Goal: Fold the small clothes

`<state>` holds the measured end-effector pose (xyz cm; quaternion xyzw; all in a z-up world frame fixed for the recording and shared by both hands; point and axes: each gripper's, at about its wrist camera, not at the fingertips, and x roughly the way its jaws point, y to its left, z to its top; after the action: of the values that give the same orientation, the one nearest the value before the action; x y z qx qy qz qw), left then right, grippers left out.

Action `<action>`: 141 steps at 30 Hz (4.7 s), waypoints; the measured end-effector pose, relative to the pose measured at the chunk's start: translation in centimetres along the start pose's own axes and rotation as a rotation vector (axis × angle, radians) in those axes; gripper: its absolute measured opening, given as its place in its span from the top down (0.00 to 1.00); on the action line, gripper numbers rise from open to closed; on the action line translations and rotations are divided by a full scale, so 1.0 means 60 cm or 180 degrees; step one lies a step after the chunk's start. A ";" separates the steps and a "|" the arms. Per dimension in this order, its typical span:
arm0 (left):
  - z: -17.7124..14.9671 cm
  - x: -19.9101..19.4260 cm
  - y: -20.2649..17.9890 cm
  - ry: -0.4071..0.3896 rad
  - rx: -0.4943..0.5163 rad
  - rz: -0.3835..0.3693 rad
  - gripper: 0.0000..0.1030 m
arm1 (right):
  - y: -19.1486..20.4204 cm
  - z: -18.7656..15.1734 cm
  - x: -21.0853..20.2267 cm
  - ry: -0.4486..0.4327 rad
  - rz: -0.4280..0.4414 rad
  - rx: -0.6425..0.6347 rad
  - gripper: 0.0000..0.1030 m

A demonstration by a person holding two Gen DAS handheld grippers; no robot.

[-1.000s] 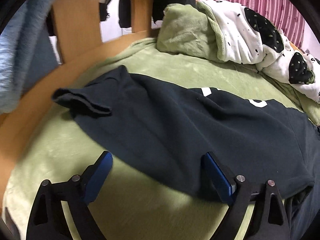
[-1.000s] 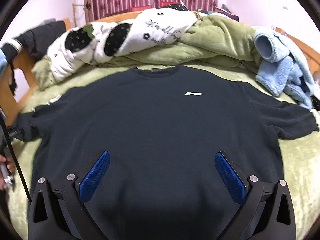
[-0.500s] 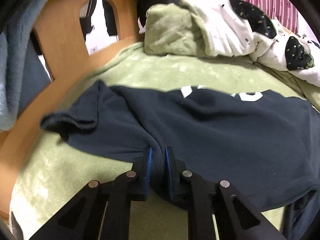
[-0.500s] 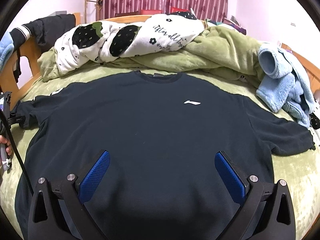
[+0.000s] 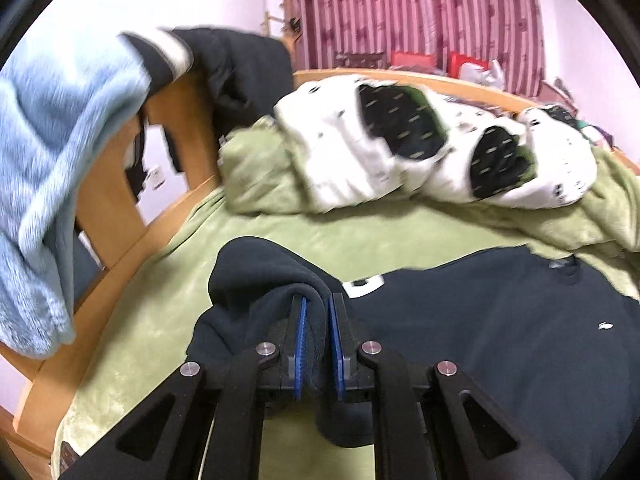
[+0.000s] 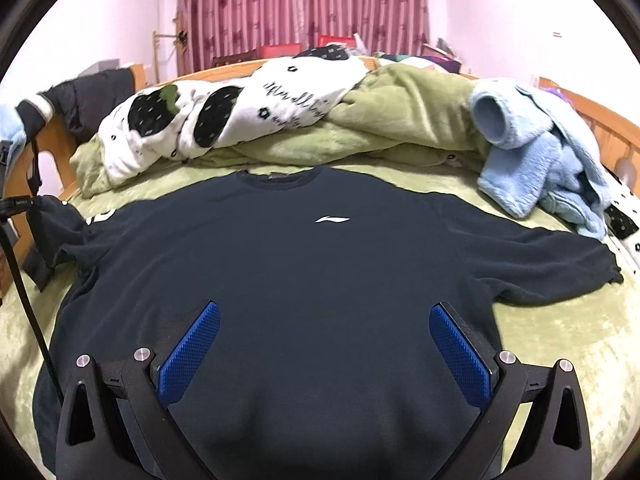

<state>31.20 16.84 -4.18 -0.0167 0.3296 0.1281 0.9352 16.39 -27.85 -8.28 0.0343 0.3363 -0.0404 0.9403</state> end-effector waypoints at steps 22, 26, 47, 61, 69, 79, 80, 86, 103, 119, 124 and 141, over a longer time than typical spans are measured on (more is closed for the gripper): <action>-0.126 -0.065 -0.443 0.0167 0.0704 -0.0890 0.86 | -0.142 -0.010 -0.050 -0.0180 -0.0094 0.0240 0.00; -0.156 -0.081 -0.462 0.0192 0.0932 -0.0907 0.67 | -0.140 -0.007 -0.047 -0.0138 -0.0101 0.0225 0.00; -0.203 -0.091 -0.128 0.0255 0.0411 -0.0330 0.26 | 0.053 -0.007 -0.013 0.0045 0.0554 -0.0094 0.39; -0.255 0.068 -0.113 0.0607 0.0572 -0.0504 0.26 | 0.178 0.040 0.149 0.0333 0.0564 -0.0505 0.38; -0.252 0.086 -0.100 0.0592 0.0466 -0.0656 0.24 | 0.236 0.049 0.265 0.0479 0.0490 -0.0649 0.33; -0.255 0.094 -0.104 0.0617 0.0530 -0.0604 0.22 | 0.307 0.049 0.306 0.0404 0.0351 -0.1027 0.85; -0.255 0.094 -0.104 0.0615 0.0531 -0.0603 0.21 | 0.292 0.052 0.294 0.0321 0.0395 -0.0935 0.86; -0.255 0.096 -0.107 0.0628 0.0570 -0.0542 0.19 | 0.166 0.072 0.241 0.0155 0.0441 -0.0243 0.86; -0.254 0.097 -0.107 0.0636 0.0573 -0.0538 0.18 | 0.149 0.058 0.166 0.0038 0.0564 -0.0543 0.33; -0.257 0.100 -0.105 0.0654 0.0522 -0.0578 0.18 | 0.265 0.028 0.310 0.0469 0.0363 -0.0928 0.83; -0.257 0.100 -0.105 0.0652 0.0534 -0.0568 0.18 | 0.179 0.067 0.249 0.0054 0.0280 -0.0633 0.84; -0.258 0.098 -0.108 0.0627 0.0564 -0.0519 0.17 | -0.143 0.008 0.148 0.0332 -0.0570 0.0437 0.76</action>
<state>27.73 10.12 -20.29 0.0267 0.4274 0.0199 0.9034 22.71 -36.88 -13.86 0.0705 0.3829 -0.1453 0.9095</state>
